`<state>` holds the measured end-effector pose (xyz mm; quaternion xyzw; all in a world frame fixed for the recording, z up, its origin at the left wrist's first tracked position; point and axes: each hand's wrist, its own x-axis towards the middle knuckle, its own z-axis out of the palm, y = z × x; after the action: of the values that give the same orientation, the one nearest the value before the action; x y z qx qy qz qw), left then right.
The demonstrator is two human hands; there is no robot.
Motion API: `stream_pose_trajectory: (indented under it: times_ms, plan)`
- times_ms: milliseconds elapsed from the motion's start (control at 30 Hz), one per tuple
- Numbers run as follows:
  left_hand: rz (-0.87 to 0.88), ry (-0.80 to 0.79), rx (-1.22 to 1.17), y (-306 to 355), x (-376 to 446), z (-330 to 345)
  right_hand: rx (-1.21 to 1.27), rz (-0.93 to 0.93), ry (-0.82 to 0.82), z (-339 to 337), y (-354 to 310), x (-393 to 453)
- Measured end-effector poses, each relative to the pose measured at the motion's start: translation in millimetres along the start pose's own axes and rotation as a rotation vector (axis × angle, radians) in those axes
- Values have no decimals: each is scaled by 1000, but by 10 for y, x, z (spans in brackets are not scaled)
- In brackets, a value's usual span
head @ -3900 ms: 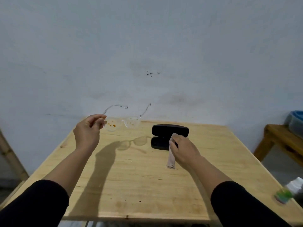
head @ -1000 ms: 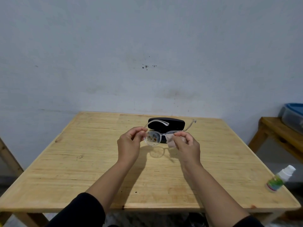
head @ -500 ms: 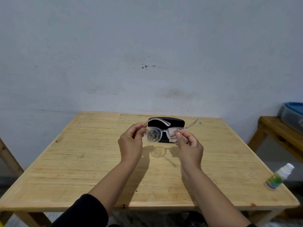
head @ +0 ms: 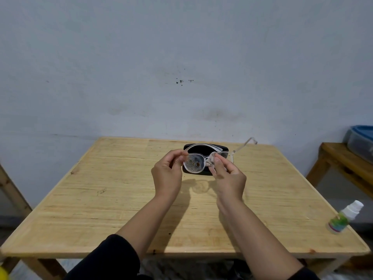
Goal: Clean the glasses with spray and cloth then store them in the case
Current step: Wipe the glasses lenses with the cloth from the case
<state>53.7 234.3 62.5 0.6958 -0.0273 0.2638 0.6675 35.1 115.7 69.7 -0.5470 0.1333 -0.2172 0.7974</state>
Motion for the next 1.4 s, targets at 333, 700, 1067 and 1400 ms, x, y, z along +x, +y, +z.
stream_pose_trajectory:
  times_ms: [333, 700, 1067, 1400]
  plan:
    - [-27, 5, 50, -37, 98, -74, -162, 179, -356, -208, -127, 257]
    - [29, -23, 95, -27, 114, -62, -127, 80, 118, -163, -25, 179]
    - [41, -3, 75, 2, 112, -76, 188, 264, 178, 16, -150, 102]
    - [43, -19, 84, -45, 102, -74, 215, 191, 262, 18, -95, 108]
